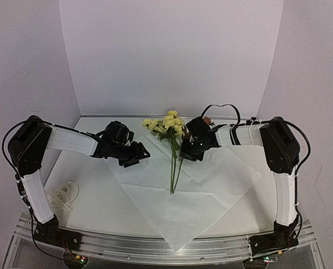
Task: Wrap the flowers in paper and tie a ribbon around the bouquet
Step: Place the fake flower on the flattened wrapping paper.
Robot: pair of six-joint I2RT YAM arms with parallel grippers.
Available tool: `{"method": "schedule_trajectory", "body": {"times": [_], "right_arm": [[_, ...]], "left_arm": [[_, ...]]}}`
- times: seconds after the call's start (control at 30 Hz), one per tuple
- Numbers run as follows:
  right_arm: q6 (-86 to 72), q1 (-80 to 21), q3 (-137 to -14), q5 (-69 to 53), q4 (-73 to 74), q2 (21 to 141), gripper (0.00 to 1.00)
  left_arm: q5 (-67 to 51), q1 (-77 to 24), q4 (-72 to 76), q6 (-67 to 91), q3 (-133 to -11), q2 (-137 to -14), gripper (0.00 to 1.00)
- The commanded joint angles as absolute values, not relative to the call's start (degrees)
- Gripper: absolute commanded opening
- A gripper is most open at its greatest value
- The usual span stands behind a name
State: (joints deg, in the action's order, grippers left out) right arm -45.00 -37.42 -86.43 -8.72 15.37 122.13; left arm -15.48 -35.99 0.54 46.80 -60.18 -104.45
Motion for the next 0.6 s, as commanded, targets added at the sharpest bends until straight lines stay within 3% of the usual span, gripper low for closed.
{"method": "schedule_trajectory", "body": {"times": [0.0,0.1,0.37,0.57], "right_arm": [[-45.34,-38.05,-89.14,-8.85,14.53,121.31,0.24],[-44.33,-38.06,-89.84,-8.65,15.64,121.18,0.30],[-42.36,-38.01,-88.81,-4.60,21.55,116.78,0.57],[-44.16,-35.08,-87.39,-1.43,24.96,114.78,0.64]], "left_arm": [[-16.72,-35.68,2.86,47.07,-62.36,-105.28,0.66],[-17.09,-35.68,3.11,47.18,-62.40,-105.55,0.66],[-18.21,-35.68,3.47,46.57,-62.49,-105.48,0.67],[-18.71,-35.68,3.50,46.32,-63.02,-106.12,0.67]]}}
